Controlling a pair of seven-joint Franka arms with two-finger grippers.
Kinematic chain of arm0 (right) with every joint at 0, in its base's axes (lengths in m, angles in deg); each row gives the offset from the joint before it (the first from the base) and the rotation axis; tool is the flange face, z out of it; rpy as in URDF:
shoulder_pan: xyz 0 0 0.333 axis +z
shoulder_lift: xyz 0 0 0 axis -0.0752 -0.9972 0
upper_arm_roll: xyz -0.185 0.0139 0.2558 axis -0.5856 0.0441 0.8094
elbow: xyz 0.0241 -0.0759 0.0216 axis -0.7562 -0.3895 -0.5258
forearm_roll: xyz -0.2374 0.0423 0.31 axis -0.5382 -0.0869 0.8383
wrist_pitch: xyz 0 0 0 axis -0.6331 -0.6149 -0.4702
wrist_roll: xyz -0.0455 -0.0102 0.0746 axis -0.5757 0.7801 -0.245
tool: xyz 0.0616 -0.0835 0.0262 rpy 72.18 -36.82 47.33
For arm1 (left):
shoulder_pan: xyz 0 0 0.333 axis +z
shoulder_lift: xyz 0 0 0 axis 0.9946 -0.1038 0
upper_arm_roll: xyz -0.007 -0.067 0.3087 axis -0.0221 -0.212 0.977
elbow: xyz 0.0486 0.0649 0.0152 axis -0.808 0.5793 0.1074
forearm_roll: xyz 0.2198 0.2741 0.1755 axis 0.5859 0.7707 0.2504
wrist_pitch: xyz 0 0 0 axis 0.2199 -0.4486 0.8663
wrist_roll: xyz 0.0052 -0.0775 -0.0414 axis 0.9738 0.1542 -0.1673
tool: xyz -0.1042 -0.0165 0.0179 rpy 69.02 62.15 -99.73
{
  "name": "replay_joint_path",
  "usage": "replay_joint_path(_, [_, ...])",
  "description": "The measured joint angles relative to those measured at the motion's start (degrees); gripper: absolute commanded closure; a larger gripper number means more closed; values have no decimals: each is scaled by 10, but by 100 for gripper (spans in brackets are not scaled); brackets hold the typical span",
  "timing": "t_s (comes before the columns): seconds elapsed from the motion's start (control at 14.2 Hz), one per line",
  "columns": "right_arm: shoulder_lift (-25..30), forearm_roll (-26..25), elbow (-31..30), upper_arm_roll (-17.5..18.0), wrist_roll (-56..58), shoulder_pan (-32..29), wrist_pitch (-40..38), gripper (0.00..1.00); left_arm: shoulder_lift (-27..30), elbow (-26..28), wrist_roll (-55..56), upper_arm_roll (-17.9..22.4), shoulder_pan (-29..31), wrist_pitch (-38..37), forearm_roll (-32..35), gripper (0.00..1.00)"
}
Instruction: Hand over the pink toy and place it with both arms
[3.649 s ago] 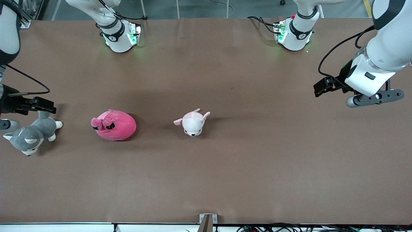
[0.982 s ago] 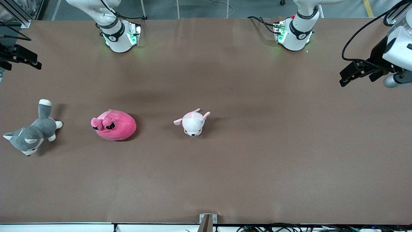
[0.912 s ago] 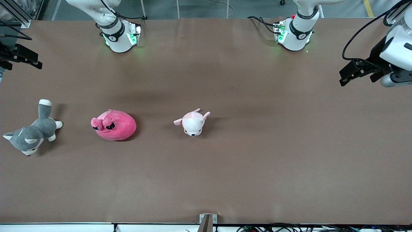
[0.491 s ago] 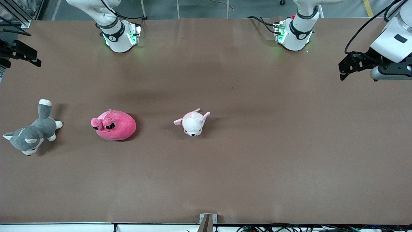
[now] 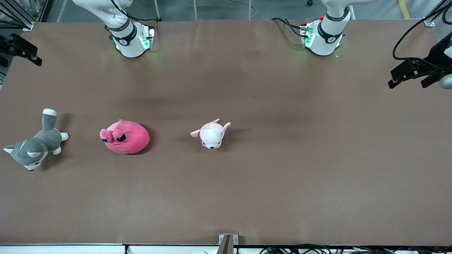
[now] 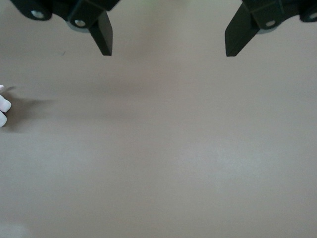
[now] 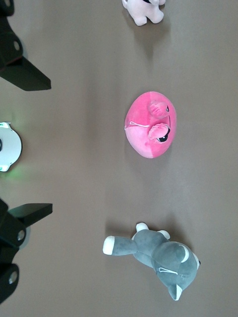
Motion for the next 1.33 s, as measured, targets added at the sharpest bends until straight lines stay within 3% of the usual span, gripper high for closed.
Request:
replay_joint_path(0.14, [0, 0, -9, 0, 0, 0, 7, 0, 0, 0, 9, 44, -39, 0, 0, 0])
replay_joint_path(0.28, [1, 0, -9, 2, 0, 0, 8, 0, 0, -1, 40, 50, -50, 0, 0, 0])
replay_joint_path(0.63, [2, 0, -9, 0, 0, 0, 9, 0, -1, 0, 53, 35, -58, 0, 2, 0])
replay_joint_path(0.91, [2, 0, -9, -1, 0, 0, 9, 0, -4, 1, 70, -16, -58, -5, 36, 0])
replay_joint_path(1.33, [2, 0, -9, 0, 0, 0, 10, 0, -5, 3, 68, -16, -44, -6, 39, 0])
